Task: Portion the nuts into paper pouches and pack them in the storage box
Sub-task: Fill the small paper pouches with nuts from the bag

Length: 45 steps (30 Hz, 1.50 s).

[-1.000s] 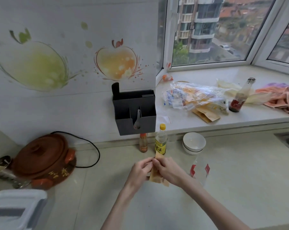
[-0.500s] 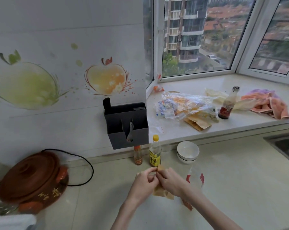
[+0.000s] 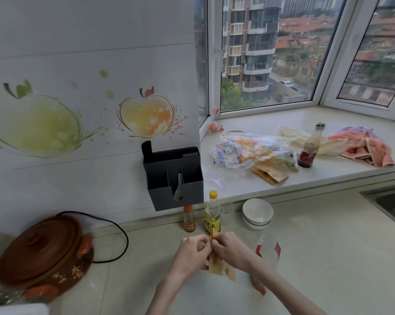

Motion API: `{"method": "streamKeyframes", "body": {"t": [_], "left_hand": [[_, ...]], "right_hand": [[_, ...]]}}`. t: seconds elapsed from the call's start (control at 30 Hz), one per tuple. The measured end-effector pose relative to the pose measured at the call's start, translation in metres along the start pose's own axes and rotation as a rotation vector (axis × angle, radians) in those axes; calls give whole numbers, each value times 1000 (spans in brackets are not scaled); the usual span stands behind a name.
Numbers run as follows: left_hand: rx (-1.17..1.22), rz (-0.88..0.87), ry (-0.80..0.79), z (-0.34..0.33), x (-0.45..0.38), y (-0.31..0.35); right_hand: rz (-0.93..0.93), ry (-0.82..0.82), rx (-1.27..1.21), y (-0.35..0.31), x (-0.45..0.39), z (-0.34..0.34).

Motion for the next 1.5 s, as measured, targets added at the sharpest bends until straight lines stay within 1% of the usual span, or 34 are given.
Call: {"method": "streamKeyframes", "body": {"t": [0.17,0.33,0.6,0.67,0.77,0.87,0.97,1.03,1.07,1.17,1.2,1.3,1.37,1.43,1.47,1.5], "left_hand": [[0,-17,-74,-4,-1,5],[102,25,-200,-10,0,1],[116,19,-193,-5,-2,-11],[27,-9,-170,-1,-2,-9],[-193,-43,-105,7,-3,-9],[-469,-59,66,27,-2,-12],[-535,-55,199,34,4,-11],[-558,-70,216,29,6,-10],[-544,-68,196,26,7,-10],[-412,-84,42,9,8,-13],[-377,-100,35,7,10,-9],[-193,-80,127,17,6,-6],[-113,-63,151,22,0,-5],[-170,-123,190,25,-2,6],[-189,-149,213,26,-1,12],[-189,-164,221,27,0,16]], "right_hand": [[43,-71,-61,-6,-1,2],[61,-111,-95,-8,1,-2],[80,-97,-45,-14,1,-4],[83,-104,-35,-16,2,-5],[89,-71,-4,-14,4,-4],[84,-21,125,-7,5,-6],[60,0,184,-7,3,-8],[78,-7,212,-14,2,-8],[93,-18,229,-17,2,-8],[133,-52,298,-23,5,-8],[139,-53,311,-24,5,-9],[149,-34,254,-31,6,-10],[121,30,253,-32,2,-4],[46,134,250,-27,-1,6],[3,153,247,-23,-2,8],[-22,138,254,-21,-2,6]]}}
Point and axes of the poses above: each hand's wrist, its own x-axis away from the middle knuckle, its own z-axis out of the back of the hand, y = z × x, the point moved 10 cm from there along -x, towards the middle knuckle, and after that the axes turned 5 degrees about x, right-handed, at the moved point
